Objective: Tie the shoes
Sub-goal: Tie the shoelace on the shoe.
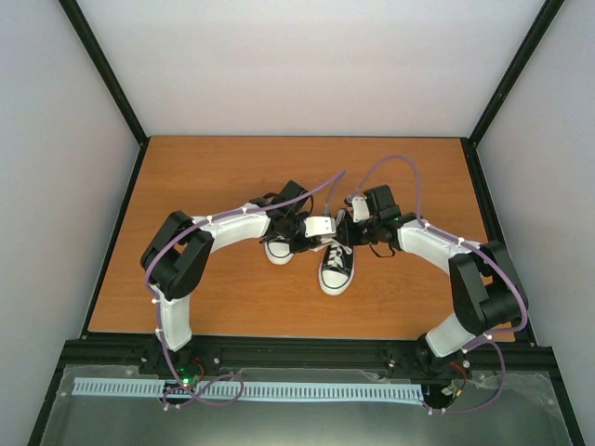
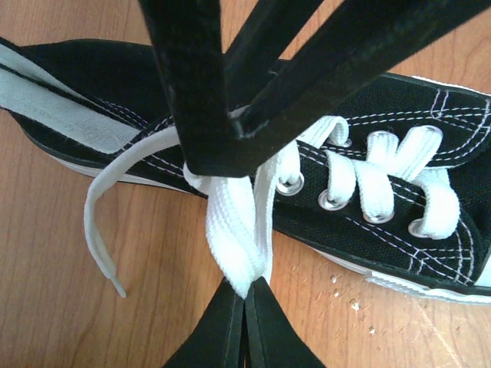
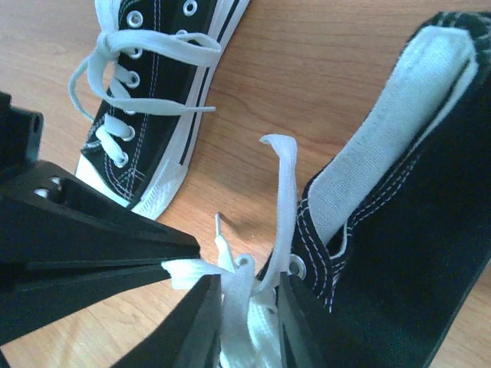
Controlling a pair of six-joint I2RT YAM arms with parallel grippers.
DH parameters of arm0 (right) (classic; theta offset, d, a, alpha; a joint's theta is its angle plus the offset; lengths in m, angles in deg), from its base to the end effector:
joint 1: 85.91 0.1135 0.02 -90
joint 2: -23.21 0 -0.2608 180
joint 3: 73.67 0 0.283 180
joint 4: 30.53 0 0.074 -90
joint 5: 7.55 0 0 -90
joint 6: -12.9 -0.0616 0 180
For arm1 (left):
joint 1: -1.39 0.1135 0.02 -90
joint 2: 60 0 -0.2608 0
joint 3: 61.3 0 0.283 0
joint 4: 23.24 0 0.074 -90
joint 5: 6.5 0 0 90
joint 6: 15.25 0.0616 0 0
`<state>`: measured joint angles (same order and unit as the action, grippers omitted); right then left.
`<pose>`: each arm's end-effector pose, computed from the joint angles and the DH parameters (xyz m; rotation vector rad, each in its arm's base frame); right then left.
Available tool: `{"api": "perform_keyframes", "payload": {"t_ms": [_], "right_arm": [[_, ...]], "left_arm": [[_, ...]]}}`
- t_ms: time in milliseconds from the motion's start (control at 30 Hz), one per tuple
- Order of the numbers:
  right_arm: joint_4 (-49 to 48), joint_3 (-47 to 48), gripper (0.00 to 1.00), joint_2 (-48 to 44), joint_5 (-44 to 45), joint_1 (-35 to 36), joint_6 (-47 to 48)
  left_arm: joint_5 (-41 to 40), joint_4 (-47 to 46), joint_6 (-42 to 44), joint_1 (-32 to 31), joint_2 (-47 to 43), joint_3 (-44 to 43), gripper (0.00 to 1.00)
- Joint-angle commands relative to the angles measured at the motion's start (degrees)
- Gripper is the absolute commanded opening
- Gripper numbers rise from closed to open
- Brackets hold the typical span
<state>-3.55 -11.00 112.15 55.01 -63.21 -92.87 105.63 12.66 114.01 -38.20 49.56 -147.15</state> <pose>0.3082 0.1597 0.1459 -0.3615 2.5394 0.8691 0.3187 -0.2937 0.1324 1.7374 1.8984 -0.5045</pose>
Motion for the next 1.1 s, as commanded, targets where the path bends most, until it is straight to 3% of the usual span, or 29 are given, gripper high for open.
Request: {"api": "perform_keyframes", "payload": {"t_ms": [0,267,600,667,767,933,1067], "right_arm": [[-2.45,0.76,0.20,1.54,0.83,0.77,0.39],[-3.82,-2.67,0.05,3.26,1.66,0.76,0.22],[-2.11,-3.61,0.05,4.03,3.05,0.77,1.85],[-1.30,-3.36,0.10,3.33,2.08,0.72,2.28],[0.27,-1.43,0.26,-0.73,-1.65,0.69,3.92],[5.14,-0.39,0.39,-7.85,-5.34,-3.19,5.14],[10.27,-1.51,0.52,-7.90,-3.89,-3.80,9.24]], "left_arm": [[0.90,0.35,-0.59,-0.04,-1.16,-1.96,0.01],[0.83,2.63,0.14,-0.04,-2.85,-2.93,0.01],[1.04,3.05,-2.94,0.27,-4.15,-4.23,0.01],[1.37,3.07,-3.02,0.31,-4.11,-4.40,0.01],[1.71,2.56,-2.93,0.31,-3.64,-3.78,0.01],[2.14,1.52,-3.63,0.31,-3.17,-3.30,0.01],[2.11,0.32,-3.79,0.31,-2.80,-3.21,0.01]]}}
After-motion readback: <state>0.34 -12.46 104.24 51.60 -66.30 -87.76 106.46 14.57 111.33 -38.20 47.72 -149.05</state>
